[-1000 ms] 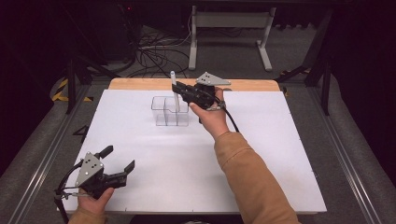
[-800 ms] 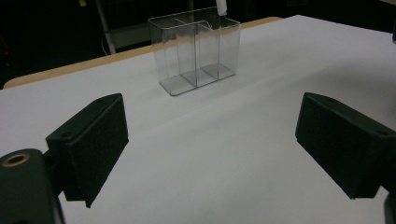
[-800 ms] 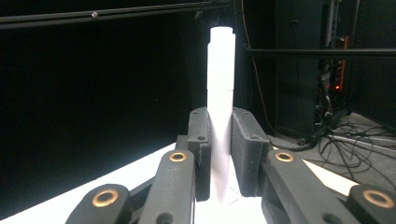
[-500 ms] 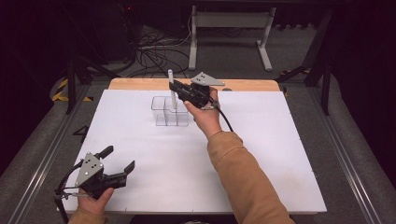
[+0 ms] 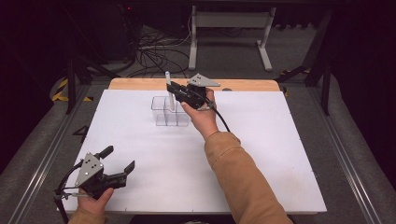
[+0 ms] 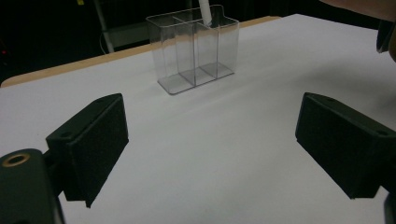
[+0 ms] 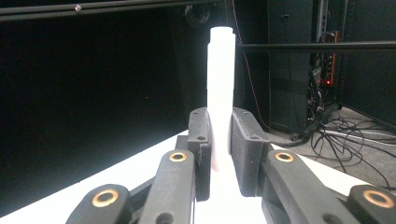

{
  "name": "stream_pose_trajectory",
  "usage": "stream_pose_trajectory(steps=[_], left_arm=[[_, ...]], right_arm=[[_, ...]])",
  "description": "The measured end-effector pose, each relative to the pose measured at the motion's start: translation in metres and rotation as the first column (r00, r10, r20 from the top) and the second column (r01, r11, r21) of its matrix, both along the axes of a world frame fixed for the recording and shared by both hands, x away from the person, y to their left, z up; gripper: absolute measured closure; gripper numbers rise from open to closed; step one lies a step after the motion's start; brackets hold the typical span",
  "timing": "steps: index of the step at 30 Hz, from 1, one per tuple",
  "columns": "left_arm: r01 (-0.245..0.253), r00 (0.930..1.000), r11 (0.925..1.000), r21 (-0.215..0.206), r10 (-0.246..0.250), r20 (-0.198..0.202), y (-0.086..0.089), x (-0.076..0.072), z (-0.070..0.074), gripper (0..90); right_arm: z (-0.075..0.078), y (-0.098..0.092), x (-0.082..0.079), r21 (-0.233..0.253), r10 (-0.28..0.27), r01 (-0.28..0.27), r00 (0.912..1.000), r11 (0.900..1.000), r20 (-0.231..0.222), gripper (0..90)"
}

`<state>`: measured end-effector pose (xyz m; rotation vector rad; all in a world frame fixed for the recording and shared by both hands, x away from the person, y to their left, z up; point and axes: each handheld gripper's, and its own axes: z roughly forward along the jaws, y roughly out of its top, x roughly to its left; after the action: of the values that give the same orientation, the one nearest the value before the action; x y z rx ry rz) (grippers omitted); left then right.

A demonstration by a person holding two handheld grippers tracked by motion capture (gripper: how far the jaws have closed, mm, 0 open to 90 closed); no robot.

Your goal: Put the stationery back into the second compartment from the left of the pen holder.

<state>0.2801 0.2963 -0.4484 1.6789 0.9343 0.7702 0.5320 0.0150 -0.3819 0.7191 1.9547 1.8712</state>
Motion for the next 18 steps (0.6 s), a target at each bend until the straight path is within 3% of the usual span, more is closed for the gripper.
stream_pose_trajectory(steps=[8, 14, 18], left_arm=[[0.004, 1.0, 1.0, 0.001, -0.004, -0.003, -0.0003, 0.001, 0.0001, 10.1], [0.009, 0.9999, 1.0, 0.001, -0.009, -0.006, -0.001, 0.0016, 0.0004, 10.1], [0.008, 1.0, 1.0, -0.005, -0.008, -0.004, -0.0013, 0.0017, 0.0004, 10.1]], right_arm=[[-0.0048, 0.004, 0.0012, -0.03, 0.011, -0.011, 0.9998, 0.999, -0.018, 78.5], [-0.0064, 0.0014, -0.0003, -0.072, 0.002, -0.004, 0.9996, 0.997, -0.028, 53.9], [0.0016, -0.003, -0.0052, -0.069, -0.004, 0.004, 1.0, 0.998, 0.0, 42.8]])
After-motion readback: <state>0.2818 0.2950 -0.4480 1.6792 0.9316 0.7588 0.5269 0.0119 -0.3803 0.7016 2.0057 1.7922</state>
